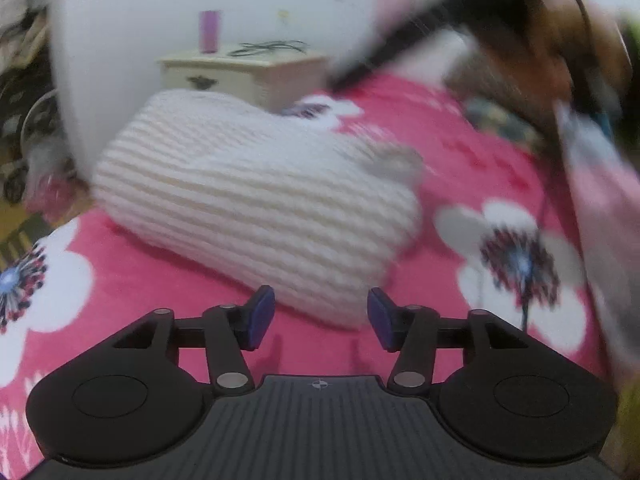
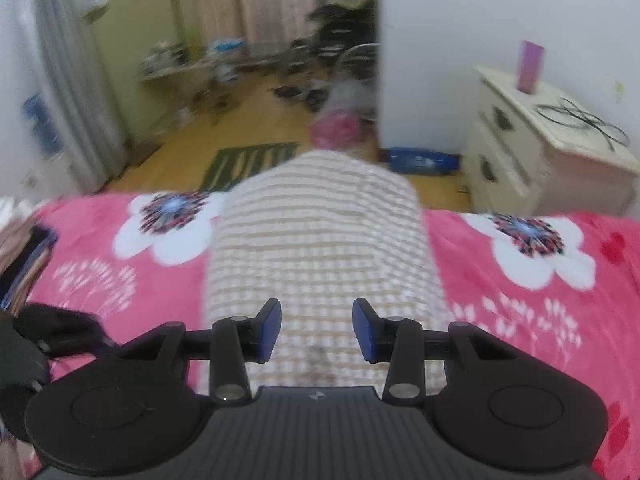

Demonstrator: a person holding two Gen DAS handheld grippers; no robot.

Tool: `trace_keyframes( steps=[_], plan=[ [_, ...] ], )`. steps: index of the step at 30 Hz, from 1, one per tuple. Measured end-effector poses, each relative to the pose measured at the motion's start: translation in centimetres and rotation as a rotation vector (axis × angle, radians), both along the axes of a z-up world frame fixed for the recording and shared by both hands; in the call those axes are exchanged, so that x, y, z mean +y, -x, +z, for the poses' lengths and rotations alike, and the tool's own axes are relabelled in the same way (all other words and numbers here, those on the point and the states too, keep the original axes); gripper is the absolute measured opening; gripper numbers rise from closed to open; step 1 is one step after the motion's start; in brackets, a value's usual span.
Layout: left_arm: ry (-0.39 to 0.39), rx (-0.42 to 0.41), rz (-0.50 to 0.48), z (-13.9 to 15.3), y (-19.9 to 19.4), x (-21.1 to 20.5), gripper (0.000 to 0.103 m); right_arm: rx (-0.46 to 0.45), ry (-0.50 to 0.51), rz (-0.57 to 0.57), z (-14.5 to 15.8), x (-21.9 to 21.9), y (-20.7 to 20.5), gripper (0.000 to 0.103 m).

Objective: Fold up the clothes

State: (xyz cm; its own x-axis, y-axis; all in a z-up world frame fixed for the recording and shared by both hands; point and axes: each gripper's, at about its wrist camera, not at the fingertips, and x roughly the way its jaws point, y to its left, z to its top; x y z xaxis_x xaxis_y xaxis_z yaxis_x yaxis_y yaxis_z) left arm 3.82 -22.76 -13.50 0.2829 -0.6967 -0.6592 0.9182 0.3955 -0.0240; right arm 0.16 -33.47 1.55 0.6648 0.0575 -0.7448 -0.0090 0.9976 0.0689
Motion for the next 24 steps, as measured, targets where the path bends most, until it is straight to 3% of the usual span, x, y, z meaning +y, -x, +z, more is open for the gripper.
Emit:
trace_keyframes(
  steps=[2,5,7,12,16,19,20,21,24],
  plan=[
    [-0.044,-0.084,-0.020,-1.1,2.3,-1.5,0.052,0.005,0.007,0.009,0.2,0.5,-0.2,0.041],
    [-0.047,-0.156,0.041,-1.7,3.7,-4.0,0.052,0.019,-0.026,-0.015,-0.4,0.3,-0.8,0.041],
    [-0.049,-0.204,0.083,-2.0,4.7,-5.7,0.058,0.035,-0.037,-0.023,-1.2,0.3,-1.0,0.041],
    [-0.131,-0.293,0.271,-3.5,5.0,-8.1,0.060,0.029,-0.043,-0.006,-1.7,0.9,-0.6,0.041],
    [-0.094,-0.158,0.367,-3.2,2.8,-6.5,0.061,0.017,0.010,0.018,-1.3,1.4,-0.3,0.040],
    [-0.099,-0.149,0.391,-3.3,2.9,-6.2,0.060,0.000,0.008,0.028,-0.5,1.2,-0.1,0.037],
    [-0.101,-0.147,0.397,-3.3,3.0,-6.1,0.060,-0.007,-0.004,0.040,-0.1,1.3,0.0,0.029],
    [-0.104,-0.143,0.399,-3.4,2.9,-6.0,0.060,-0.006,-0.014,0.060,0.2,1.5,0.0,0.029],
    [-0.105,-0.142,0.399,-3.4,3.0,-5.8,0.060,0.069,0.033,0.135,-1.4,3.0,-0.3,0.027]
  ],
)
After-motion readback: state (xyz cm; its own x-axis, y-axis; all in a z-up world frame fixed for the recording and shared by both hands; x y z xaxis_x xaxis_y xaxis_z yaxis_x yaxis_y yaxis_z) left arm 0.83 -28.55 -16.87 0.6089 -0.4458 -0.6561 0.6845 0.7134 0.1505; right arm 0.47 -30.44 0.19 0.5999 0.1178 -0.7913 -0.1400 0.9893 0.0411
